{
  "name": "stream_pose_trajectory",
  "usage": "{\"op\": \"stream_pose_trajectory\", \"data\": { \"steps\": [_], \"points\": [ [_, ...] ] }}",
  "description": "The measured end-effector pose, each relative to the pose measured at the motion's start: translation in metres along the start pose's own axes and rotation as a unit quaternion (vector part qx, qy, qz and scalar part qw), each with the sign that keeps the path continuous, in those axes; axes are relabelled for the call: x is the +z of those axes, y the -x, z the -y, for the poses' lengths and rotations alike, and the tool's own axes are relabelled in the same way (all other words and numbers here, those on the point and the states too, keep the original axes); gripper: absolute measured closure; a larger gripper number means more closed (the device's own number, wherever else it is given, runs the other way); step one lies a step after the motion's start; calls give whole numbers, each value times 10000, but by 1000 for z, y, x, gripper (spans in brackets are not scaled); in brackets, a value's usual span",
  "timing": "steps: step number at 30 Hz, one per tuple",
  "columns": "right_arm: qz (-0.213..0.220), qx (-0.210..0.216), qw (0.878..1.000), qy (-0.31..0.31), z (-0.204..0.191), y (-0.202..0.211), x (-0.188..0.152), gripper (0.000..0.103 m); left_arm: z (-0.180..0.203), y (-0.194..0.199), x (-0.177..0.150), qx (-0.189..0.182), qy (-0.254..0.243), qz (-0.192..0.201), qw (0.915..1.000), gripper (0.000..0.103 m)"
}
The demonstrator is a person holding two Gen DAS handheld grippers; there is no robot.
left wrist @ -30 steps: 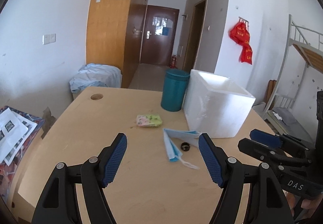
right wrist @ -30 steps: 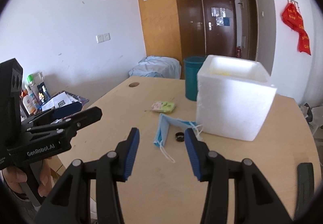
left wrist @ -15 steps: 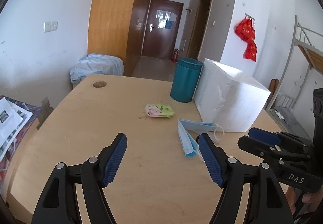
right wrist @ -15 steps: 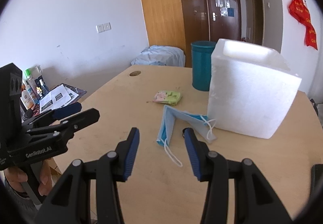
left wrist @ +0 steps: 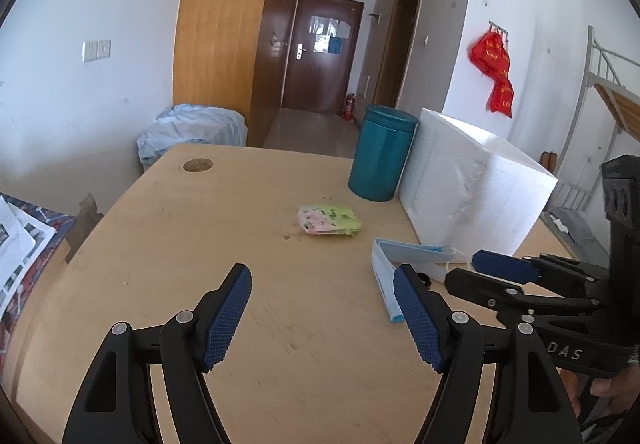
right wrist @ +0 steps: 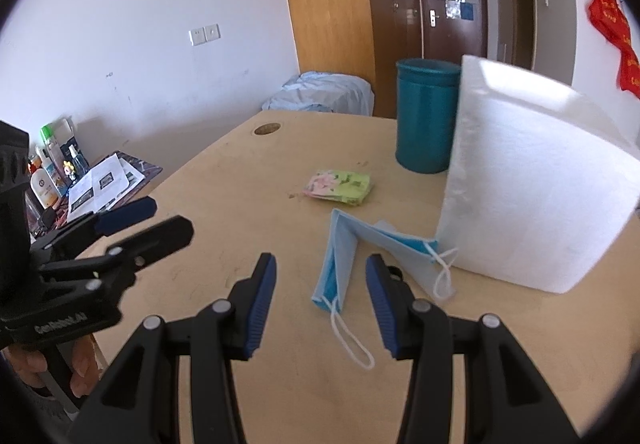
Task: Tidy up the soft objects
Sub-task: 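Grasp the blue face mask edge with the right gripper and lift it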
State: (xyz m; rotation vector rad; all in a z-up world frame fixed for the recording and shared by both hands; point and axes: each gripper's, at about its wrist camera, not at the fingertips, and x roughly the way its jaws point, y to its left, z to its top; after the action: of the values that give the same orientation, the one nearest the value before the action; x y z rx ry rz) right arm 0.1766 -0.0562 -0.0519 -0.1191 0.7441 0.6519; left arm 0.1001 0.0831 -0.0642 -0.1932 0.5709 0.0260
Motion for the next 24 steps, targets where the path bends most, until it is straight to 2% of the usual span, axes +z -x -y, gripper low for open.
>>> {"op": "stream_pose_trajectory", "data": {
  "steps": [5,20,21,23,24],
  "points": [
    [-211,25,9998,-2,1,-23,3,52,-15,-5,3,42,159,-1,9999,29],
    [-729,59,9972,-124,7,-74,6,53,-28,-30,2,-36,188,-156,9997,28],
    [-762,62,9970,-125,7,-77,6,55,-28,-31,1,-39,191,-167,9997,28],
    [-837,84,9963,-156,7,-80,5,69,-30,-33,1,-57,207,-192,9996,28],
    [-848,83,9962,-178,8,-80,5,72,-30,-34,1,-70,217,-201,9995,28]
  ]
}}
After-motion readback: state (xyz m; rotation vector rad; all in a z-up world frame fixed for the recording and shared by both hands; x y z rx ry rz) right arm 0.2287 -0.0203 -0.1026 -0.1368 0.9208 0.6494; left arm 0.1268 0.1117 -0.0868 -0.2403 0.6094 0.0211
